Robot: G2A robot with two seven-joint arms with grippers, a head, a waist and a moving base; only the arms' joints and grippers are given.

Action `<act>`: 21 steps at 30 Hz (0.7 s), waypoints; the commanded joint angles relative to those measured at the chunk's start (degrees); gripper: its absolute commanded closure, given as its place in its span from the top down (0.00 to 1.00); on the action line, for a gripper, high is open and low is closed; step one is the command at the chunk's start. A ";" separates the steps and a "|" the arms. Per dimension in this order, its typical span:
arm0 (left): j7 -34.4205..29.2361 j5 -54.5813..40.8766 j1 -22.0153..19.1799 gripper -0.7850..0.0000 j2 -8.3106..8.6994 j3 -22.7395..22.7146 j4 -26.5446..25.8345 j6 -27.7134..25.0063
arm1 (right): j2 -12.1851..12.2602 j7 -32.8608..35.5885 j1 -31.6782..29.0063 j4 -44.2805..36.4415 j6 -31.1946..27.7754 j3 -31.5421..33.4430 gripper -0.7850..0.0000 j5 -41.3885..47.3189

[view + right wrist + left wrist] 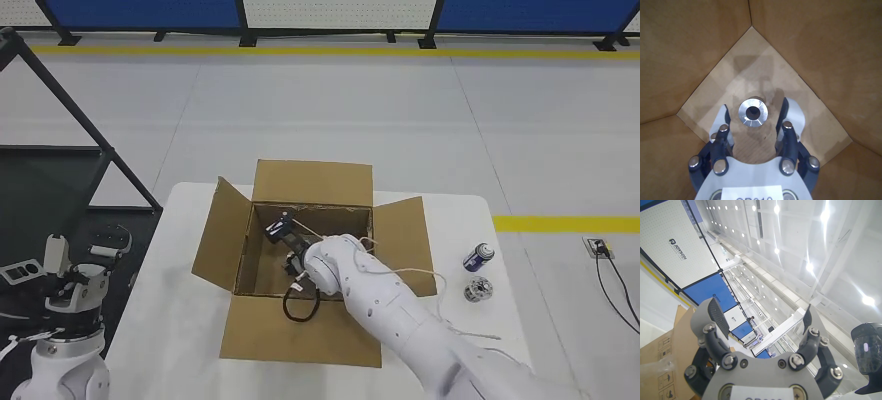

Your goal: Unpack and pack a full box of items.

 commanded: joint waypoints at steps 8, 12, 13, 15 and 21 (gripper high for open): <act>0.00 0.00 0.00 1.00 0.00 0.00 0.00 0.00 | -1.61 -1.73 1.54 3.87 -2.40 0.81 0.00 -0.45; 0.00 0.00 0.00 1.00 0.00 0.00 0.00 0.00 | -1.39 -2.48 2.30 2.70 -3.43 1.57 0.00 -1.39; 0.00 0.00 0.00 1.00 0.00 0.00 0.00 0.00 | -1.21 -2.57 2.38 1.98 -3.74 1.90 0.00 -1.50; 0.00 0.00 0.00 1.00 0.00 0.00 0.00 0.00 | -0.63 -2.34 2.53 0.22 -3.89 2.63 0.00 -2.06; 0.00 0.00 0.00 1.00 0.00 0.00 0.00 0.00 | 3.15 -0.85 0.53 -10.76 -2.79 6.60 0.00 -5.50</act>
